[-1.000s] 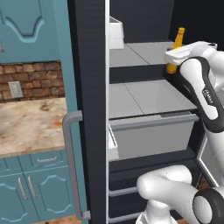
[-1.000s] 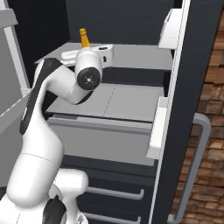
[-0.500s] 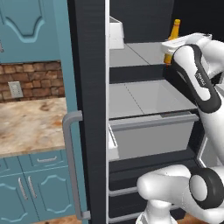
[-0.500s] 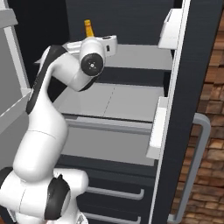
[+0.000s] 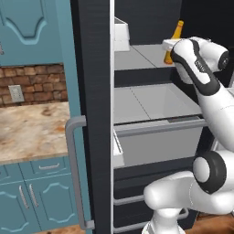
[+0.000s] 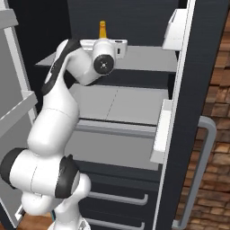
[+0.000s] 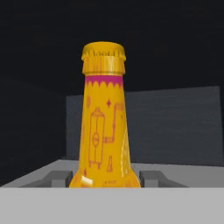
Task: Place the beer and liquor on the top shelf of the fridge to keep them out of children's reach, and place the orange on lower shelves for easy access.
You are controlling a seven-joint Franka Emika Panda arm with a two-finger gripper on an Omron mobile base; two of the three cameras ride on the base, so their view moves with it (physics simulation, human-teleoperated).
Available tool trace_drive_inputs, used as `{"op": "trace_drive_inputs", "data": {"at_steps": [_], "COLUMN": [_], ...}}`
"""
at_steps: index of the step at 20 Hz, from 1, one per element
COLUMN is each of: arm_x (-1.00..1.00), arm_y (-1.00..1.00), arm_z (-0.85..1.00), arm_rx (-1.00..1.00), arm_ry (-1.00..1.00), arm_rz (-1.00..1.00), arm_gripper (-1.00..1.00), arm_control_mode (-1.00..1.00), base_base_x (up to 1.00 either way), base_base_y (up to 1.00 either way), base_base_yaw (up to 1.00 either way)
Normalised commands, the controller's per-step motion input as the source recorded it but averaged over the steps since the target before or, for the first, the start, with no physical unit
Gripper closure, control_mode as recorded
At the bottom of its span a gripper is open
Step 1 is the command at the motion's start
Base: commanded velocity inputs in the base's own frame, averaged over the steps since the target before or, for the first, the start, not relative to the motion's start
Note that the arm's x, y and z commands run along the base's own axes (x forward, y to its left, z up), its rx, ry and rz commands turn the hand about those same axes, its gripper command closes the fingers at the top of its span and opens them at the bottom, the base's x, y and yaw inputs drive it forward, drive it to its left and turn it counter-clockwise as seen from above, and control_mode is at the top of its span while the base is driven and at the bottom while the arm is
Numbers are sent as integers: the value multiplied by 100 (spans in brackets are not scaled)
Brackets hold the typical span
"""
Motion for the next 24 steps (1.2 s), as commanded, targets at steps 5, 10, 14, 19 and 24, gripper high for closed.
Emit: {"op": "trace_drive_inputs", "data": {"at_steps": [5, 10, 14, 19, 24], "arm_x": [37, 28, 33, 41, 51], "arm_y": [-5, 0, 0, 0, 0], "arm_z": [-44, -15, 0, 0, 0], "arm_rx": [1, 0, 0, 0, 0], "arm_ry": [-1, -7, -8, -3, 0], "arm_rz": [0, 0, 0, 0, 0], "arm_gripper": [100, 100, 100, 100, 100], "arm_control_mode": [-100, -100, -100, -100, -100], "base_base_x": [0, 0, 0, 0, 0], "base_base_y": [0, 0, 0, 0, 0], "base_base_yaw": [0, 0, 0, 0, 0]}}
